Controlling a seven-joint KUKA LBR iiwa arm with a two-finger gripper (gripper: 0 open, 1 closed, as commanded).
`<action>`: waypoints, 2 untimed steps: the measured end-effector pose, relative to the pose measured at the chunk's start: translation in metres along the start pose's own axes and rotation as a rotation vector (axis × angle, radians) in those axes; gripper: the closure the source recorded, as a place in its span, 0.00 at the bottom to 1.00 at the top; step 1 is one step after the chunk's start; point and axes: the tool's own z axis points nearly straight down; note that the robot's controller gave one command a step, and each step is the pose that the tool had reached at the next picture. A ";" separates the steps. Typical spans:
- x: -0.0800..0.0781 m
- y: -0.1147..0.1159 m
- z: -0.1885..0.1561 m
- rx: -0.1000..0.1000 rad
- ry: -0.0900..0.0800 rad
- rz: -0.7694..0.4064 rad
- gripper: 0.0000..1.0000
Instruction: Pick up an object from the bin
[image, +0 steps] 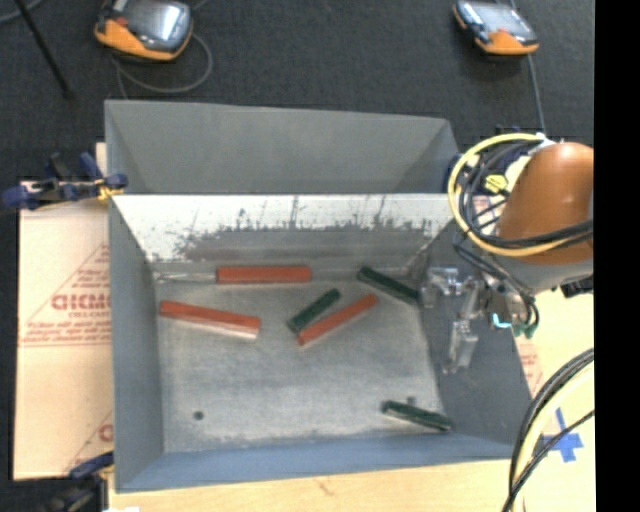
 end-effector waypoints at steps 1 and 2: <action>-0.077 0.003 0.102 0.001 -0.010 0.000 0.00; -0.071 0.078 0.066 -0.002 -0.010 -0.084 0.00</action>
Offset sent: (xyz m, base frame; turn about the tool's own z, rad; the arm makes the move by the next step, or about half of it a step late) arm 0.0748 0.0036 -0.0995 0.0019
